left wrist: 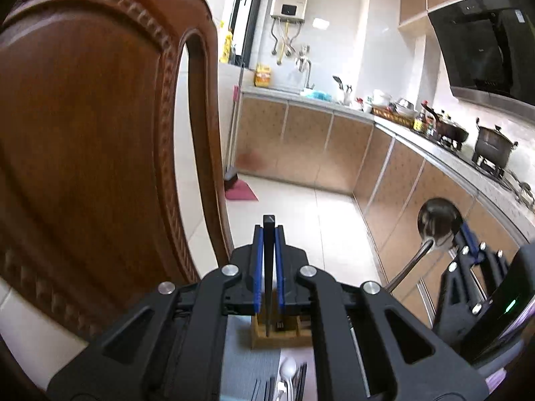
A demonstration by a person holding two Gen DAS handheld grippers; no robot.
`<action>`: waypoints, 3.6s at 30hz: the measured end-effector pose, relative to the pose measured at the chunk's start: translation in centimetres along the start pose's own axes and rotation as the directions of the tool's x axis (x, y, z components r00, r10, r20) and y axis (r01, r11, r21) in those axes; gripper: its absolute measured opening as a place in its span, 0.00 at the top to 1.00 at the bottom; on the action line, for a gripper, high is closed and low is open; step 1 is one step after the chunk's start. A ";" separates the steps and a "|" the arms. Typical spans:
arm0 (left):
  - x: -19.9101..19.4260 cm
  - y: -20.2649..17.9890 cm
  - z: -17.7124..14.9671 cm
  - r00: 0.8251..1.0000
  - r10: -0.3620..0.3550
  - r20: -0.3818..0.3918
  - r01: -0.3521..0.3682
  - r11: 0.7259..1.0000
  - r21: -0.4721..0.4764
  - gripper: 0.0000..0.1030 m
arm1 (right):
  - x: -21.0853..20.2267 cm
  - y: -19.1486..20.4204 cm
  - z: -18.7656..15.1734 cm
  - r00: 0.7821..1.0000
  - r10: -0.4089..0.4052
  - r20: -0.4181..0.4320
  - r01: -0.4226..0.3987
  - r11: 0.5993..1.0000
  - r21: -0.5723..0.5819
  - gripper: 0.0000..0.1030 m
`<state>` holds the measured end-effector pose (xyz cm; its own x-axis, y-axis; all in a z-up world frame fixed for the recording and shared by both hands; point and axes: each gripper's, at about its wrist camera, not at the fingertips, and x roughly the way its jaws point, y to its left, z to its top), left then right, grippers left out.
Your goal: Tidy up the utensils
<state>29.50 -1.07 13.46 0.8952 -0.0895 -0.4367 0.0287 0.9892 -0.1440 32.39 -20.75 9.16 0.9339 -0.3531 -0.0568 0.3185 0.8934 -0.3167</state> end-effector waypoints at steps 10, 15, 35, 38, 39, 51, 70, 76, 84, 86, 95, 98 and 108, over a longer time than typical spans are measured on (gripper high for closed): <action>7.5 1.3 -2.6 0.998 -0.017 -0.066 0.012 0.998 -0.065 0.94 | 3.3 4.6 -4.4 1.000 0.015 0.004 -0.015 0.999 -0.041 0.97; 10.5 2.1 -4.9 0.992 0.001 -0.126 -0.011 0.997 -0.080 0.94 | 3.9 6.3 -7.1 0.998 0.052 -0.035 -0.054 0.996 -0.076 0.97; 5.0 2.4 -13.0 0.976 -0.015 -0.216 0.046 0.989 0.141 0.48 | -1.7 -1.1 -13.3 0.837 0.346 -0.424 -0.287 0.937 0.198 0.39; 7.4 2.4 -16.4 0.943 0.025 -0.333 0.041 0.981 0.191 0.56 | 0.2 1.7 -17.3 0.718 0.413 -0.560 -0.348 0.910 0.225 0.52; 8.5 2.6 -17.5 0.924 0.045 -0.380 0.032 0.980 0.194 0.58 | 1.2 2.9 -18.7 0.652 0.447 -0.612 -0.374 0.892 0.254 0.57; 14.1 4.6 -22.7 0.776 0.133 -0.617 -0.022 0.983 0.184 0.57 | 8.4 12.0 -25.0 0.422 0.469 -0.776 -0.331 0.876 0.350 0.62; 17.2 3.3 -25.8 0.727 0.138 -0.673 -0.003 0.980 0.197 0.51 | 7.2 10.9 -23.9 0.405 0.459 -0.791 -0.293 0.884 0.363 0.61; 18.7 2.3 -26.8 0.710 0.138 -0.691 0.010 0.978 0.206 0.53 | 7.0 12.2 -25.1 0.376 0.439 -0.816 -0.321 0.888 0.330 0.61; 20.9 1.7 -27.9 0.679 0.164 -0.715 0.004 0.974 0.228 0.59 | 6.0 13.3 -25.2 0.381 0.410 -0.828 -0.348 0.894 0.283 0.62; 21.4 1.6 -28.1 0.678 0.173 -0.715 -0.001 0.972 0.234 0.59 | 5.9 13.3 -25.3 0.380 0.410 -0.829 -0.348 0.894 0.282 0.62; 22.6 0.7 -28.2 0.687 0.195 -0.700 -0.007 0.965 0.261 0.53 | 5.5 14.2 -25.8 0.398 0.389 -0.831 -0.385 0.893 0.234 0.76; 22.9 0.6 -28.2 0.691 0.180 -0.700 0.006 0.967 0.255 0.61 | 4.8 14.7 -25.5 0.395 0.396 -0.829 -0.402 0.886 0.231 0.87; 21.1 0.9 -25.6 0.767 0.062 -0.638 0.046 0.987 0.151 1.00 | 4.0 12.1 -23.4 0.425 0.456 -0.782 -0.378 0.874 0.304 0.88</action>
<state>37.03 -5.01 -18.66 0.4049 -0.0815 -0.9107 0.1365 0.9902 -0.0279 36.13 -17.86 -17.04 0.4151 0.0397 -0.9089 -0.0255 0.9992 0.0320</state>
